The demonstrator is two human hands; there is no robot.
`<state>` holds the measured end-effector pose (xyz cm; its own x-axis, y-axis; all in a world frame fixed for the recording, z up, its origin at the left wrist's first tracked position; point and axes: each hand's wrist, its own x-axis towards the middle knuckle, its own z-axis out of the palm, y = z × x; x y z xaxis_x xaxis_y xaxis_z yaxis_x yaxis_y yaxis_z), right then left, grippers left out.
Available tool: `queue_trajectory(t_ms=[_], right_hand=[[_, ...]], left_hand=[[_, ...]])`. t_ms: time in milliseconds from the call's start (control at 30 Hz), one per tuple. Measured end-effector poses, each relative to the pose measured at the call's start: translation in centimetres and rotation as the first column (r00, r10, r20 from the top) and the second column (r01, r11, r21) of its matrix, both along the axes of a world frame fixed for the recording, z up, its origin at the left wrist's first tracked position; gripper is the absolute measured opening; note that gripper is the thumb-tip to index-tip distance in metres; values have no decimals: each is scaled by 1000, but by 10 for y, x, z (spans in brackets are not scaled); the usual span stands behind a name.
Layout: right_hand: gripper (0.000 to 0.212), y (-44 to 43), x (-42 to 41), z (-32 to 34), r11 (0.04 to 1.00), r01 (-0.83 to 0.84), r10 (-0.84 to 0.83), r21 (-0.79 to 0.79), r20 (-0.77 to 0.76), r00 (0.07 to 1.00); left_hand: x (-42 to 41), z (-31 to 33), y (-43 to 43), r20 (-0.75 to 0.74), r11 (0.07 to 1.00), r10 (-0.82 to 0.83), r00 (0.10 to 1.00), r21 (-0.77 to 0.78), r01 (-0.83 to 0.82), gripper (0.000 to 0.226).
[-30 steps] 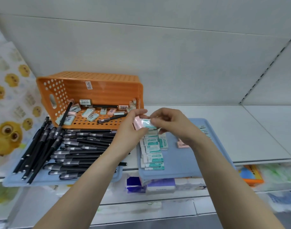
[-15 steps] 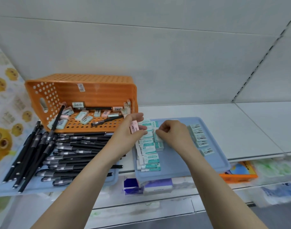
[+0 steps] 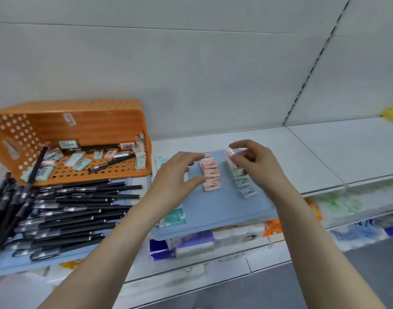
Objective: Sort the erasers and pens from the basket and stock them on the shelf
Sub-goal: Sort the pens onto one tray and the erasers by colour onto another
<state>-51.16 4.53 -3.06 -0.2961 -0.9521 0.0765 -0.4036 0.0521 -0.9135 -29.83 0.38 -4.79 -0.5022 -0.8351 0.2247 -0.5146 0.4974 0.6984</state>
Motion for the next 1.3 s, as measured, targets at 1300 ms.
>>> queue_trajectory(t_ms=[1300], right_hand=[[15,-49,10,-16,975,-221,176,30,-713,679]], left_hand=[[-38,-35,27,417,909,260,871,-410,-75,33]])
